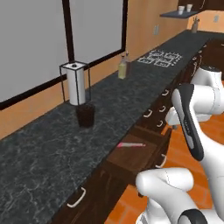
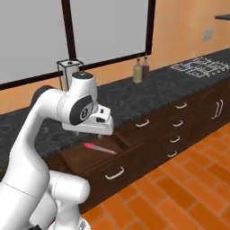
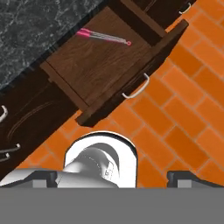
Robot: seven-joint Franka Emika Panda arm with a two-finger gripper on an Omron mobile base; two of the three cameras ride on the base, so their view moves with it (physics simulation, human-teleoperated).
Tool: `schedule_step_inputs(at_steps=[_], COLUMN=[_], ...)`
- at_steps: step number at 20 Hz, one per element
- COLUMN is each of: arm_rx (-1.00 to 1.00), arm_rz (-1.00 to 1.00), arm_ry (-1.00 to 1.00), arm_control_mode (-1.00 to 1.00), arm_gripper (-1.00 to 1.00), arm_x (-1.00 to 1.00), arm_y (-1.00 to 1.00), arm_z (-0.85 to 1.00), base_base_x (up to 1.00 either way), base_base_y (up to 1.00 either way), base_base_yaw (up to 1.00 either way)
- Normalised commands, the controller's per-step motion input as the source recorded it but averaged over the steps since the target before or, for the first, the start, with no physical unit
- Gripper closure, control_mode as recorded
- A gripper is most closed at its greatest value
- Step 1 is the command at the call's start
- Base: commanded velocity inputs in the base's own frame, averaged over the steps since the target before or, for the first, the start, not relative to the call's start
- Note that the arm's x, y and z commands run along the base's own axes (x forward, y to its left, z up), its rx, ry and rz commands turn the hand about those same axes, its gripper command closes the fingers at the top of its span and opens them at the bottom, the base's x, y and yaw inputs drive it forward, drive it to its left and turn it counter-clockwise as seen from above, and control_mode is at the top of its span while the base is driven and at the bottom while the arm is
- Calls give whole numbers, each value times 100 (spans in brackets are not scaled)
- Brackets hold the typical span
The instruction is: Pick the tongs from the drawer and place it on the counter.
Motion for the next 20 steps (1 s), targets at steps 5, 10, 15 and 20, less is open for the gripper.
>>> schedule_step_inputs(at_steps=[5, 10, 15, 20], arm_rx=[0, 0, 0, 1], arm_rz=[0, 0, 0, -9], arm_ry=[0, 0, 0, -1], arm_control_mode=[100, 100, 100, -100], arm_gripper=[-100, -100, -100, -100], arm_x=[0, 0, 0, 25], arm_y=[0, 0, 0, 8], arm_z=[0, 0, 0, -16], base_base_x=[-7, -51, -5, 0], base_base_y=[30, 78, 50, 0], base_base_yaw=[-51, -44, -34, 0])
